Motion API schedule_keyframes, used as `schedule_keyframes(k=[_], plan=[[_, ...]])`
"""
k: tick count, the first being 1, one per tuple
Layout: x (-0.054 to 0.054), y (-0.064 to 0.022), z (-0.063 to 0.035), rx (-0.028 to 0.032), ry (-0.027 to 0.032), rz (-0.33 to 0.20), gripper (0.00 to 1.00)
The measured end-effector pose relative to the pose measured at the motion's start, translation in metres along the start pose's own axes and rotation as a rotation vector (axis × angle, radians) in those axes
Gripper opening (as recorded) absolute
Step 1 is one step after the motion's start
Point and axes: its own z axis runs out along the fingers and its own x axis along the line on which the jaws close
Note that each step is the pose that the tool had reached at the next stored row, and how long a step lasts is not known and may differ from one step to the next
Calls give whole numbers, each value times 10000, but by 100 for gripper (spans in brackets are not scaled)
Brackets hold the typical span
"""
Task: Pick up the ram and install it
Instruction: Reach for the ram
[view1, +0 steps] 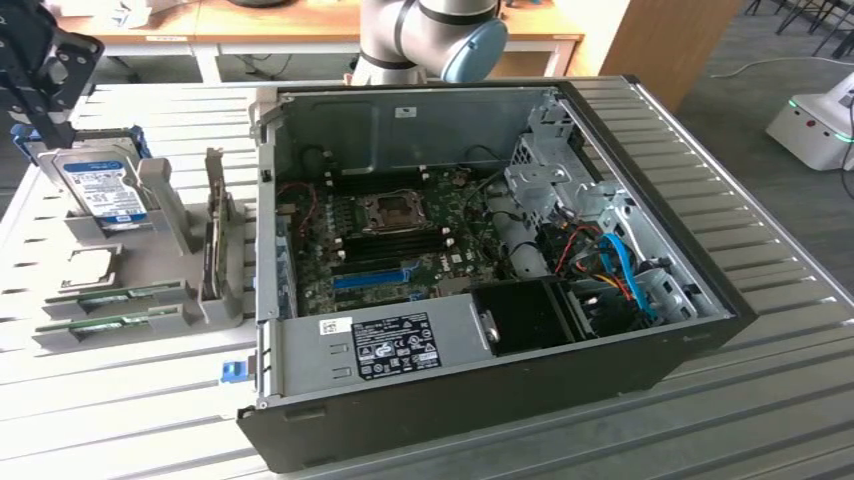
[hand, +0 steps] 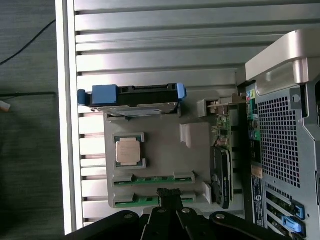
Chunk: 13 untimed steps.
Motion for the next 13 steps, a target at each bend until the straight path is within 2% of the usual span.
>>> schedule_keyframes(k=[13], plan=[[10,-9,0,0,2,1,10]])
